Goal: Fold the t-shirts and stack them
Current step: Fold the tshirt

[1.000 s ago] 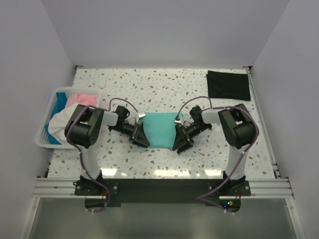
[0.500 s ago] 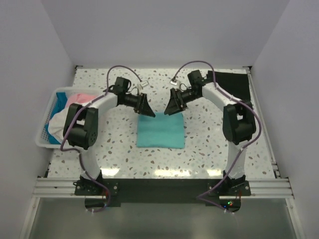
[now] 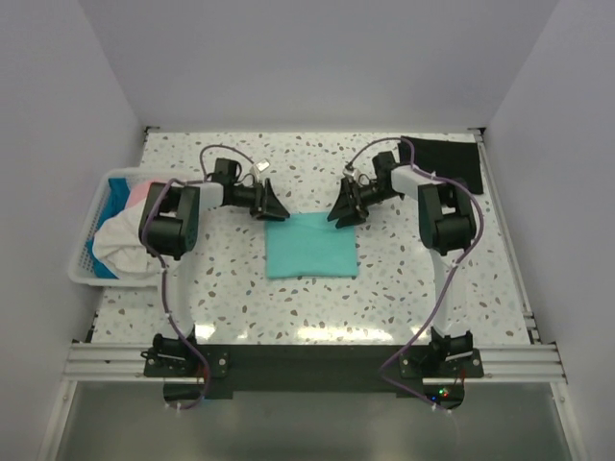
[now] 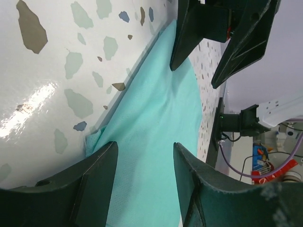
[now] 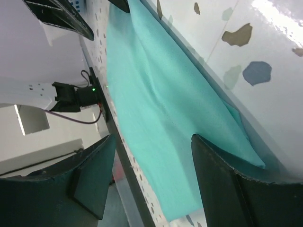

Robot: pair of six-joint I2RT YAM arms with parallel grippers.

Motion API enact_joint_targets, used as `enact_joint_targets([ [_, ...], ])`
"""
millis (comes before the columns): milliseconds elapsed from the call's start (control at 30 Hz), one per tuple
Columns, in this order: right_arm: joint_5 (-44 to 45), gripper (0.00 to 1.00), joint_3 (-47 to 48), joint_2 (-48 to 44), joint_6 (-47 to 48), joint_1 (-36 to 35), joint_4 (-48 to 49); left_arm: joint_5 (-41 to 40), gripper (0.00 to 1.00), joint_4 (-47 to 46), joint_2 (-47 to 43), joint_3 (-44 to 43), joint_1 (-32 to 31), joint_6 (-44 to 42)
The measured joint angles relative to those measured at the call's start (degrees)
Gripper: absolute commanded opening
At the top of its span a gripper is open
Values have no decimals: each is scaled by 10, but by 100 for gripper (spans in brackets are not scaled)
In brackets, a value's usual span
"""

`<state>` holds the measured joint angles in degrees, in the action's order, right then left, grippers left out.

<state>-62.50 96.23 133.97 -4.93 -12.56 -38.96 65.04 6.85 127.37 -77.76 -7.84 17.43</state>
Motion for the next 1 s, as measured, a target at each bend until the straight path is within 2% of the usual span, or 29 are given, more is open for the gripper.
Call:
enact_joint_targets([
  [167,0,75,6,-6,10,10,-24,0,57,0,-4,0,3,8],
  [267,16,77,8,-34,15,11,-45,-33,59,5,-41,13,3,-2],
  [367,50,80,-12,-119,14,14,-47,-92,59,12,-125,32,-1,-29],
  [467,94,87,-52,-246,11,29,-44,-181,59,18,-240,40,-30,-99],
  [533,129,89,-84,-322,9,44,-42,-239,59,14,-314,53,-77,-156],
  [600,164,91,-113,-371,5,57,-43,-305,59,0,-376,82,-151,-215],
  [700,231,92,-172,-406,-12,72,-52,-389,59,-25,-421,146,-272,-294],
  [833,287,93,-244,-407,-27,75,-64,-484,57,-59,-417,249,-399,-398],
  [1000,319,92,-324,-419,-45,75,-65,-569,52,-106,-358,292,-479,-488],
])
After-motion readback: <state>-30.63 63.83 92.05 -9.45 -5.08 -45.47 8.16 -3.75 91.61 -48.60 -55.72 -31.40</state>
